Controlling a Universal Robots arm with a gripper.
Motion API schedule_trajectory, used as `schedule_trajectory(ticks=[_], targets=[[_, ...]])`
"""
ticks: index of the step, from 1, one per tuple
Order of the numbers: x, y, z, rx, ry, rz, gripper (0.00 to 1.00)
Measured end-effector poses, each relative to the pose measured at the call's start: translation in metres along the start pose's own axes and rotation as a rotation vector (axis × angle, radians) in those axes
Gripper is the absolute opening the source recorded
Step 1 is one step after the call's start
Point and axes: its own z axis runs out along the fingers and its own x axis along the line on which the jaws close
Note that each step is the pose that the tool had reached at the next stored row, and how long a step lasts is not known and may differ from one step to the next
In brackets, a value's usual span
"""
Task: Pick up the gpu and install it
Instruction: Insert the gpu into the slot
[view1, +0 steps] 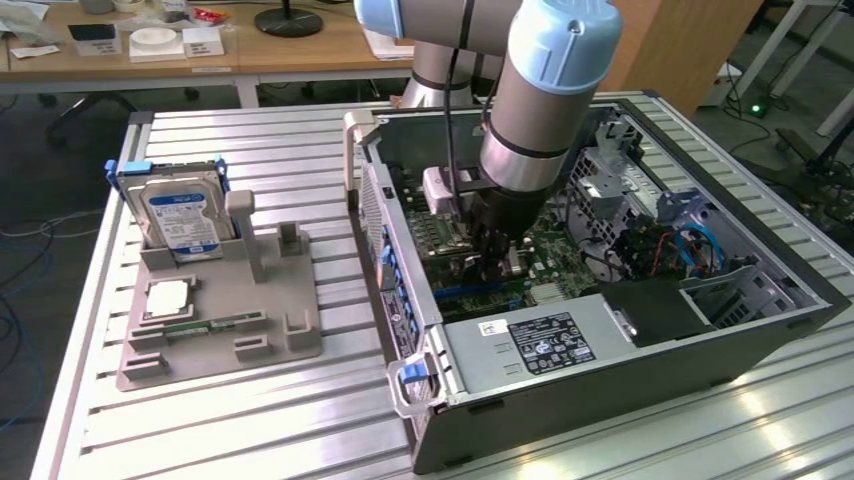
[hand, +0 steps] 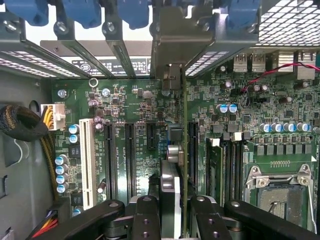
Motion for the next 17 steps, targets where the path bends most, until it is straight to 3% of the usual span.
schedule_trajectory(ticks=[17], targets=[[0.0002, 0.0017, 0.0024, -0.0001, 0.0001, 0.005, 0.28]])
